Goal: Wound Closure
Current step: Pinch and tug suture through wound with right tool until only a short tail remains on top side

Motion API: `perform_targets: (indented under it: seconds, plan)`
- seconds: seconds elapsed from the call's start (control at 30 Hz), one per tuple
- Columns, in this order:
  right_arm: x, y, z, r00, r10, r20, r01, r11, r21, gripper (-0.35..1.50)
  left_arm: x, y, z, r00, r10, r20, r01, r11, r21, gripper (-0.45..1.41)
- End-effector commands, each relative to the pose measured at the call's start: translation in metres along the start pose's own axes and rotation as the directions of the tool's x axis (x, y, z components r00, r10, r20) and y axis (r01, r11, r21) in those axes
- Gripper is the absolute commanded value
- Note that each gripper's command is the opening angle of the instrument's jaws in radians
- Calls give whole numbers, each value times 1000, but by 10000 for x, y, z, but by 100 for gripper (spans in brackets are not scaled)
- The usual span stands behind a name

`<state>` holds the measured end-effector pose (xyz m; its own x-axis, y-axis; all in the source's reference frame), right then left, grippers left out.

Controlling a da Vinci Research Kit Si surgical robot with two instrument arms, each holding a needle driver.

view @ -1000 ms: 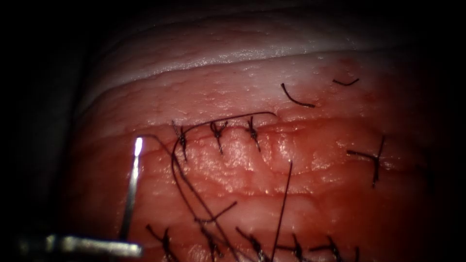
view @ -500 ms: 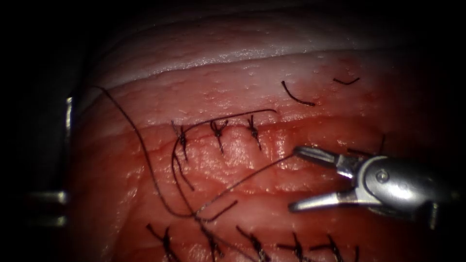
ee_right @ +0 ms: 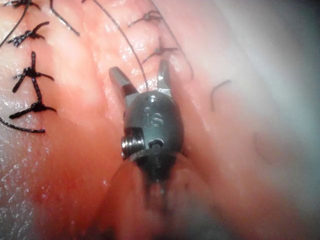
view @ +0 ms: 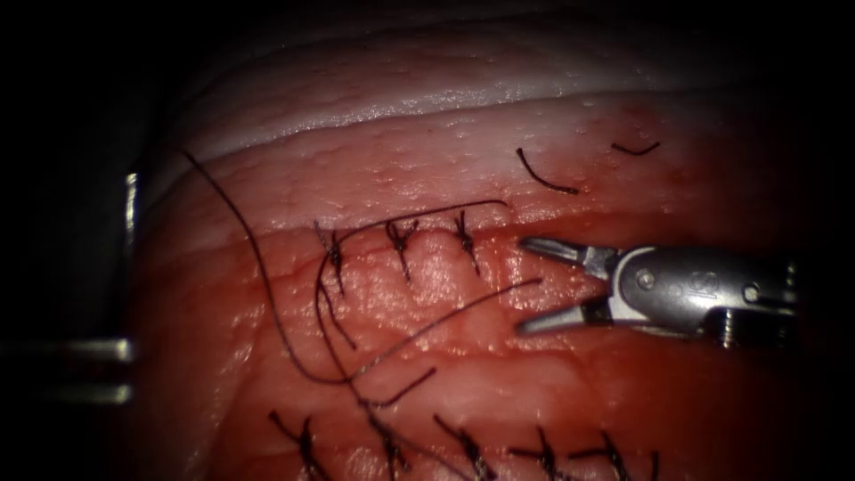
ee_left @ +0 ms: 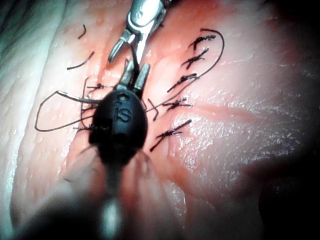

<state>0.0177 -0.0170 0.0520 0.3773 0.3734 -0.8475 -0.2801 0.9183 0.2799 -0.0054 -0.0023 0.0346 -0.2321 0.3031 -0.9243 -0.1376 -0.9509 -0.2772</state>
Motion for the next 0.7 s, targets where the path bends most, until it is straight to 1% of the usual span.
perform_targets:
  seconds: [0.03,0.07,0.1,0.13,0.27,0.37,0.53,0.7]
  plan:
    - [0,-2,5,999,25,25,-25,999,20,-35,-4,-1,6,1000,1,-2,-1,1000,-1,-45]
    - [2,-2,4,998,42,43,-43,999,26,-35,-4,-1,6,1000,1,-1,-1,1000,-1,-45]
    - [7,-6,0,994,91,53,-92,995,27,-35,-4,-1,6,1000,1,-1,-1,1000,-1,-45]
    - [10,-8,-3,992,110,54,-111,993,29,-35,-4,-2,6,1000,0,-1,0,1000,-1,-45]
    - [26,-26,-18,987,148,61,-151,988,35,-35,-8,-6,8,1000,-1,0,1,1000,-1,-45]
    - [42,-52,-29,985,159,68,-163,985,57,-35,-13,-9,10,1000,-1,1,1,1000,2,-45]
    - [72,-104,-47,983,172,57,-177,980,96,-35,-16,-12,12,1000,-1,2,1,1000,4,-45]
    - [103,-153,-53,984,156,82,-166,978,125,-35,-14,-9,11,1000,-1,5,1,1000,7,-45]
